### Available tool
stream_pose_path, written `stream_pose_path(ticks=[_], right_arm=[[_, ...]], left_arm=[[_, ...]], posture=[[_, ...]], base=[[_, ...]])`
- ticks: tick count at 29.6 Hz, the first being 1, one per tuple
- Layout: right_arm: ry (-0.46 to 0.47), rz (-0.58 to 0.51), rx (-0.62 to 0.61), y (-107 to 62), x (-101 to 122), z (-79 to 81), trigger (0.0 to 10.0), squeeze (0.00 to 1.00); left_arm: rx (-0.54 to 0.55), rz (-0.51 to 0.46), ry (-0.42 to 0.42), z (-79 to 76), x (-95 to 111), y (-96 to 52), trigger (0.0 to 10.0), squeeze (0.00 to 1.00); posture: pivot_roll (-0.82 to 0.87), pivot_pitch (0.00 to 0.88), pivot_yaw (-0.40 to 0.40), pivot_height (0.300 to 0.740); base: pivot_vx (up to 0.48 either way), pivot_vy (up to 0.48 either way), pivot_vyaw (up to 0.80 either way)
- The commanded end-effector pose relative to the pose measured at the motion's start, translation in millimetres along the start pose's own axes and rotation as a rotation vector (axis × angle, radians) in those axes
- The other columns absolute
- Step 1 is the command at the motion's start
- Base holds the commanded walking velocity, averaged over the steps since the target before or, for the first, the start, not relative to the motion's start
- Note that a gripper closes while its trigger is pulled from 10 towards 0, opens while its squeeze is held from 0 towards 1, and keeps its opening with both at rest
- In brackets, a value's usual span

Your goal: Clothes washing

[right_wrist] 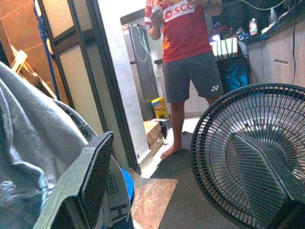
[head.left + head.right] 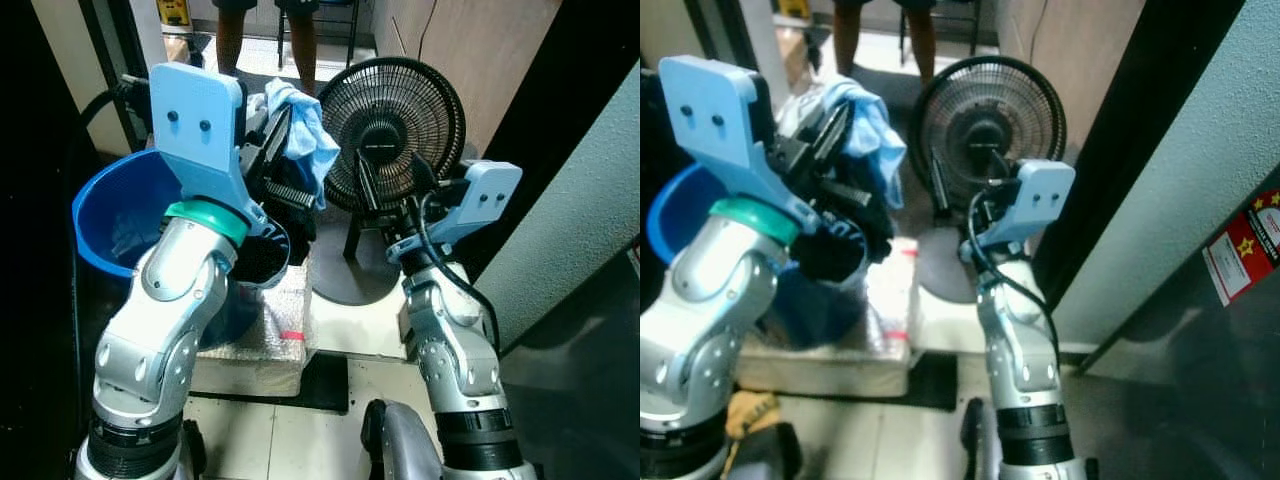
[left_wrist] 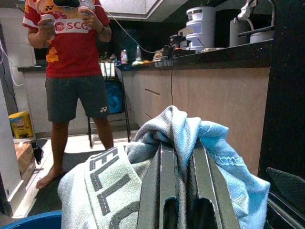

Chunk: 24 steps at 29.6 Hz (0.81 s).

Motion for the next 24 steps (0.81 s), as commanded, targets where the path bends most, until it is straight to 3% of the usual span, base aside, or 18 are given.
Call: stream_pose_path(ticks=[1,24], right_arm=[[0.001,0.000,-0.008,-2.1,1.9,-2.8,10.0,0.00],[0.006,0.008,-0.008,-2.4,1.2,-1.3,10.0,0.00]], left_arm=[[0.007,0.007,0.008,1.2,-1.5,-1.7,10.0,0.00],[0.022,0.032,0.017,4.7,-7.8,-3.1,10.0,0.00]], posture=[[0.08,0.098,-0.034,0.548],[0.08,0.102,-0.031,0.633]], base=[[0.000,0.000,0.00],[0.000,0.000,0.00]])
Point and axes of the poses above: a point about 5 cm out from each wrist's last joint towards the gripper, its own y axis pointing out of the wrist towards the gripper, its own x axis along the axis of the wrist's last joint, z = x × y, the point moved 4 cm from there along y, pointing out of the wrist towards the gripper, and after that the axes turned 6 degrees about -y, right-handed, at the moved point
